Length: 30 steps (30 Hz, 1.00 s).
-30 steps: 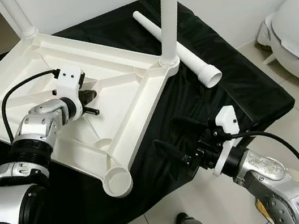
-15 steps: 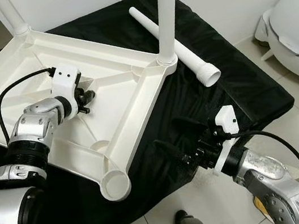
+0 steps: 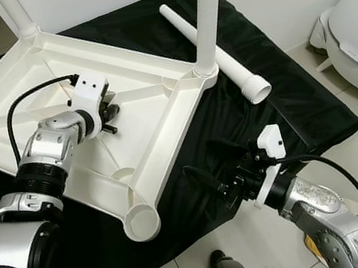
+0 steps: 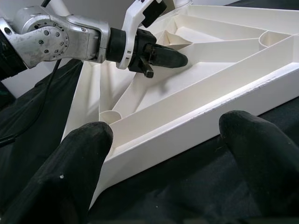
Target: Building children table
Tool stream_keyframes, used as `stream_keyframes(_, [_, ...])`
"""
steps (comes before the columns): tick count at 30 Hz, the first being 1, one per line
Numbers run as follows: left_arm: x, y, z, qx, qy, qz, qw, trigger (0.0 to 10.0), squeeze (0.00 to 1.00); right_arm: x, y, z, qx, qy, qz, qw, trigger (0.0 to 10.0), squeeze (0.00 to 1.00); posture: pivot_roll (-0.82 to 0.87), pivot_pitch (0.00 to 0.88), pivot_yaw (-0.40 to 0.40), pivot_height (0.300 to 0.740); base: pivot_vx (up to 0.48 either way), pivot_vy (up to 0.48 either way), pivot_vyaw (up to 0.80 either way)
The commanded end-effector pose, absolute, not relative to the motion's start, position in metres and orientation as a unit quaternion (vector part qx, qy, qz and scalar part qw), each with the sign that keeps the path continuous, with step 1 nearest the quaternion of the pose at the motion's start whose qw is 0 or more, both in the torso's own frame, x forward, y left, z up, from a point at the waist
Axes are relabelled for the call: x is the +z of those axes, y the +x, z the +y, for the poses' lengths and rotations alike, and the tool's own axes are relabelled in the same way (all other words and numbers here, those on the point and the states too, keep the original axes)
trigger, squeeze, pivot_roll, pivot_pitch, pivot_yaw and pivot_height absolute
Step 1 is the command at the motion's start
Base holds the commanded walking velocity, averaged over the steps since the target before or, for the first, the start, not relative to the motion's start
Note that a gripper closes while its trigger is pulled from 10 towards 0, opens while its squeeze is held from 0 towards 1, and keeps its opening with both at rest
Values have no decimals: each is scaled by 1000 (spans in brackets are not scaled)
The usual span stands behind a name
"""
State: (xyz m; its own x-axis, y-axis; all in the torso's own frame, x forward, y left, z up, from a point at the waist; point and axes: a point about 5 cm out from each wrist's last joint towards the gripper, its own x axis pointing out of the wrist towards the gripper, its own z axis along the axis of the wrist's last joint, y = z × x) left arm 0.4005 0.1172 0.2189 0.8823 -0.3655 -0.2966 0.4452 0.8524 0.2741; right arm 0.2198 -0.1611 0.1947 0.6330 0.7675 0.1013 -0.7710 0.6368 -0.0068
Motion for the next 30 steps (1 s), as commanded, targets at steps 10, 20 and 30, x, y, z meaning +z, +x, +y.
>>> stream_keyframes(10, [221, 396, 204, 79, 194, 127, 969, 0, 0, 194, 221, -161, 430, 19, -42, 901, 10000, 0, -77, 209, 62, 740, 0, 0, 0])
stream_keyframes(20, [233, 391, 226, 134, 181, 116, 967, 0, 0, 195, 224, -161, 436, 18, -42, 899, 10000, 0, -74, 210, 57, 740, 0, 0, 0])
stream_keyframes(30, [231, 405, 147, -34, 126, 77, 988, 10000, 1000, 195, 226, -160, 428, 17, -47, 902, 10000, 0, -87, 203, 70, 740, 0, 0, 0])
